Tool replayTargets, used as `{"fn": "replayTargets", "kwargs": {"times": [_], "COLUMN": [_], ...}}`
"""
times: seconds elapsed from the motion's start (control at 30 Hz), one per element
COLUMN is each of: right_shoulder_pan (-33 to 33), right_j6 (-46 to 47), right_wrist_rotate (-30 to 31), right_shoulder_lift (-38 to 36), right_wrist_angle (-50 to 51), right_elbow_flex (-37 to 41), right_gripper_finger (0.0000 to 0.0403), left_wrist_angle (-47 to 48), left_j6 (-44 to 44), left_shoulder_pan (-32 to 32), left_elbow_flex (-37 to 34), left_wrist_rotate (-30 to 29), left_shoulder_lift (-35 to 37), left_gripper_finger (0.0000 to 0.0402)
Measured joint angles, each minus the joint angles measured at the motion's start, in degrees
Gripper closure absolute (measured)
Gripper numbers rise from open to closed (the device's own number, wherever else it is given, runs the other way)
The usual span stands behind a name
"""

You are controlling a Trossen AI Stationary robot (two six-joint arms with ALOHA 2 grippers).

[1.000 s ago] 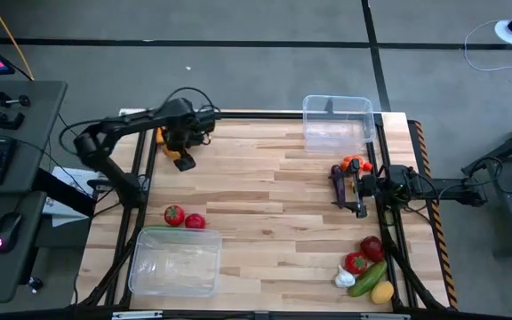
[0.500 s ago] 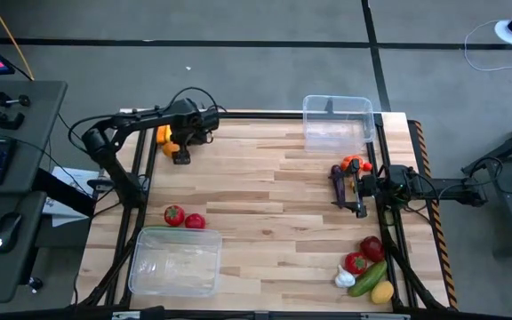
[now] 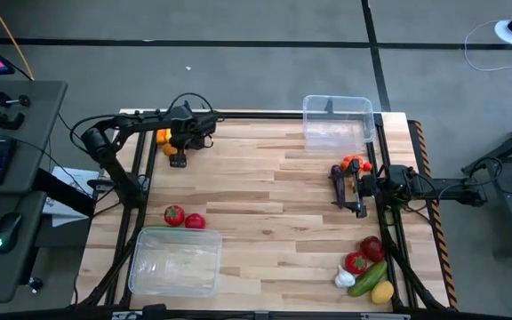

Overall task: Sort produce into baskets
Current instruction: Put the brown potato into the top transparent bin

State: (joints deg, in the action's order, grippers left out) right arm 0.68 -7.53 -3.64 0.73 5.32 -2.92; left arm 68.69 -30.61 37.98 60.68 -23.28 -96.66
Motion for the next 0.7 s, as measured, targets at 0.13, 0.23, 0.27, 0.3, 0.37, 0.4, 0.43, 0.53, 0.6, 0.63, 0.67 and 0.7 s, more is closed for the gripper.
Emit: {"fn": "replayTargets", "kwargs": {"times": [0.13, 0.23, 0.27, 0.3, 0.37, 0.4, 0.43, 0.53, 0.6, 0.63, 0.67, 0.7], "right_shoulder_pan": [0.01, 0.0, 0.01, -0.01, 0.01, 0.01, 0.0, 0.01, 0.01, 0.01, 0.0, 0.0], "right_j6": [0.0, 0.0, 0.0, 0.0, 0.0, 0.0, 0.0, 0.0, 0.0, 0.0, 0.0, 0.0], "right_wrist_rotate": [0.0, 0.0, 0.0, 0.0, 0.0, 0.0, 0.0, 0.0, 0.0, 0.0, 0.0, 0.0], "right_shoulder_lift": [0.0, 0.0, 0.0, 0.0, 0.0, 0.0, 0.0, 0.0, 0.0, 0.0, 0.0, 0.0], "right_wrist_angle": [-0.01, -0.01, 0.0, 0.0, -0.02, -0.02, -0.01, 0.0, 0.0, 0.0, 0.0, 0.0], "right_elbow_flex": [0.0, 0.0, 0.0, 0.0, 0.0, 0.0, 0.0, 0.0, 0.0, 0.0, 0.0, 0.0], "right_gripper_finger": [0.0025, 0.0025, 0.0025, 0.0025, 0.0025, 0.0025, 0.0025, 0.0025, 0.0025, 0.0025, 0.0025, 0.0025], "left_wrist_angle": [-2.8, -2.78, -2.6, -2.46, -2.41, -2.26, -2.21, -1.54, -0.06, 0.55, 0.95, 1.34], "left_j6": [-3.14, -5.33, -5.46, -5.5, -5.85, -6.01, -5.99, -4.59, -2.81, -2.1, -1.43, -0.99], "left_shoulder_pan": [0.0, 0.28, 0.28, 0.35, 0.57, 0.72, 0.88, 1.33, 1.49, 1.6, 1.81, 2.0], "left_elbow_flex": [-0.04, -0.04, -0.04, -0.04, -0.04, -0.04, -0.04, -0.04, -0.04, -0.04, -0.04, -0.04], "left_wrist_rotate": [-2.06, -2.63, -2.59, -2.53, -2.54, -2.47, -2.43, -2.27, -2.23, -1.97, -1.07, -0.05], "left_shoulder_lift": [0.02, 0.02, 0.02, 0.02, 0.02, 0.02, 0.02, 0.02, 0.02, 0.02, 0.02, 0.02], "left_gripper_finger": [0.0072, 0.0072, 0.0072, 0.0072, 0.0072, 0.0072, 0.0072, 0.0072, 0.0072, 0.0072, 0.0072, 0.0072]}}
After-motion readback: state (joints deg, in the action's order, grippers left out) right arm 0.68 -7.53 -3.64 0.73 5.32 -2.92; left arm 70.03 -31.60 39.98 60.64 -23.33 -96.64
